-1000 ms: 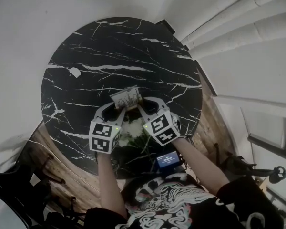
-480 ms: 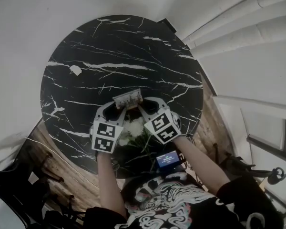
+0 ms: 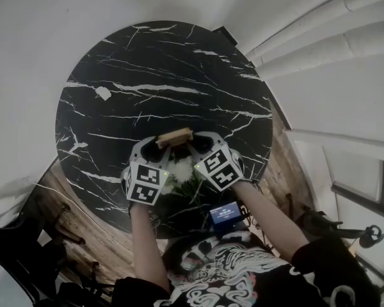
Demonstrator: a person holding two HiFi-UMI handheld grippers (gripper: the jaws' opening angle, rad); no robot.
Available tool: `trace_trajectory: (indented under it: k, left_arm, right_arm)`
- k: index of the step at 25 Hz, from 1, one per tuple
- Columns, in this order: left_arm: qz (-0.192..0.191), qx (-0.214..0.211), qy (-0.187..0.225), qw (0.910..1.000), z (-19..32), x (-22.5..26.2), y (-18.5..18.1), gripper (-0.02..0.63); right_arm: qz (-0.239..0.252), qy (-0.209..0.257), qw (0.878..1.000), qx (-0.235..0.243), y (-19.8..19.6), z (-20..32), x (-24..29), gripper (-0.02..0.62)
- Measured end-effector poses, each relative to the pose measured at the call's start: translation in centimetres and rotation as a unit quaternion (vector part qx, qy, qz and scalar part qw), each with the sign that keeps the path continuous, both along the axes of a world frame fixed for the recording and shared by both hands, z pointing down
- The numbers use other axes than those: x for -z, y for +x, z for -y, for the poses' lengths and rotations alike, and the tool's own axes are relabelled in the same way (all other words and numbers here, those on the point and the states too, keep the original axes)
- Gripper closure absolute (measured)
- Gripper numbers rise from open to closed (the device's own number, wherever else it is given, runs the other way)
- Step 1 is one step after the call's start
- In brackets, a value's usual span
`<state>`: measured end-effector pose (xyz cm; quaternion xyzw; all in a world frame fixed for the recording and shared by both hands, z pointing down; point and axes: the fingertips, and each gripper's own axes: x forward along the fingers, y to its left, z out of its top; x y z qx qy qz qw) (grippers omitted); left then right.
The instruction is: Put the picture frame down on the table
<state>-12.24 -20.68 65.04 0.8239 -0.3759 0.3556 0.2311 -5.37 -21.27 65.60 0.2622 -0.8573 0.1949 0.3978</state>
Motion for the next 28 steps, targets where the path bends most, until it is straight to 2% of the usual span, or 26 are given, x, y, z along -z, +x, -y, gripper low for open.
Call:
trace_trajectory:
  k: [15, 19, 28]
  left_arm:
    - [-0.022, 0.017, -0.011, 0.9995, -0.2, 0.5, 0.3, 0.442]
    - [-0.016, 0.031, -0.002, 0.9994, -0.1, 0.8, -0.1, 0.394]
    - [-0.020, 0.051, 0.032, 0.9980, -0.4, 3.2, -0.9, 0.393]
  right_arm:
    - [0.006, -0.028, 0.999, -0.019, 0.8, -0.3, 0.4, 0.517]
    - [0.007, -0.015, 1.000, -0.024, 0.8, -0.1, 1.1, 0.516]
    - [0.018, 0.022, 0.998, -0.048, 1.7, 0.1, 3.4, 0.517]
